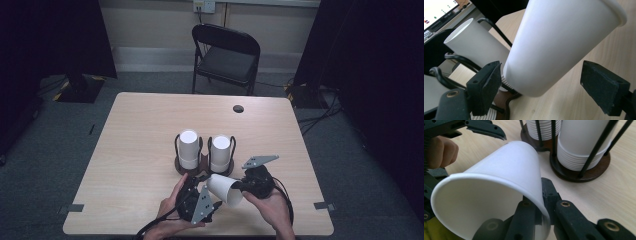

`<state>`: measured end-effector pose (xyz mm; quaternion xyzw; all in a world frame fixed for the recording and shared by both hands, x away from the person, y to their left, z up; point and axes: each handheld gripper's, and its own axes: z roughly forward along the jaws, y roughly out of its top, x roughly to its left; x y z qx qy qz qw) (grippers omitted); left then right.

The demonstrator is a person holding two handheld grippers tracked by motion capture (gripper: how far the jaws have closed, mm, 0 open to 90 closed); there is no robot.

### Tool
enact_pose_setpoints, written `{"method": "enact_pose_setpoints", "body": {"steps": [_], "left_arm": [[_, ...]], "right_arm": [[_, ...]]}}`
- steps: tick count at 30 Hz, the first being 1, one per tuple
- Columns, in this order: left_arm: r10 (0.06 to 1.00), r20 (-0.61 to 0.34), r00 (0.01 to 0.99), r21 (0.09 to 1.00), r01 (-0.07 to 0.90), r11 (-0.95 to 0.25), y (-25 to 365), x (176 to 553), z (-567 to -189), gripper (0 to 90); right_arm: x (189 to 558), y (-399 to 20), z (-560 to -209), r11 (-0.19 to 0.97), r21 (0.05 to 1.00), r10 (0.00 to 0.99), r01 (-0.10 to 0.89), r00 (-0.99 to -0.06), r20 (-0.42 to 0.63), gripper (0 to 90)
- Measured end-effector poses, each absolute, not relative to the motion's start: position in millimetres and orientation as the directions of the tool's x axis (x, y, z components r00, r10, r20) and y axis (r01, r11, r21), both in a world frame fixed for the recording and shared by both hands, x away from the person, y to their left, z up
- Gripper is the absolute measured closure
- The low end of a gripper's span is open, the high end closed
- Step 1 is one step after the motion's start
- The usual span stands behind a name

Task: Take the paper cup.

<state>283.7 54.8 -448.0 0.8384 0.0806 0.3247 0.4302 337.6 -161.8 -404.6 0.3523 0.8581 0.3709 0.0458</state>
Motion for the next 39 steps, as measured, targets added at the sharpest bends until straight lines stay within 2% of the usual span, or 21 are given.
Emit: {"method": "enact_pose_setpoints", "body": {"steps": [15, 25, 30, 39], "left_arm": [[0.374, 0.514, 0.772, 0.736, -0.173, -0.654, 40.9, 281.1, -449.4, 15.2], [0.386, 0.488, 0.783, 0.751, -0.150, -0.643, 35.2, 279.2, -450.9, 15.3], [0.366, 0.477, 0.799, 0.781, -0.194, -0.594, 33.3, 278.2, -449.0, 18.5], [0.344, 0.502, 0.794, 0.759, -0.212, -0.616, 29.9, 275.7, -450.2, 19.7]], "right_arm": [[340.5, -146.2, -407.2, 0.523, 0.632, 0.607, 0.571, -0.771, 0.194, 88.6], [343.4, -144.3, -409.5, 0.531, 0.609, 0.606, 0.589, -0.767, 0.213, 88.3], [344.3, -139.9, -411.9, 0.544, 0.602, 0.587, 0.585, -0.778, 0.225, 89.1], [345.1, -138.7, -416.7, 0.548, 0.583, 0.587, 0.599, -0.772, 0.242, 89.3]]}}
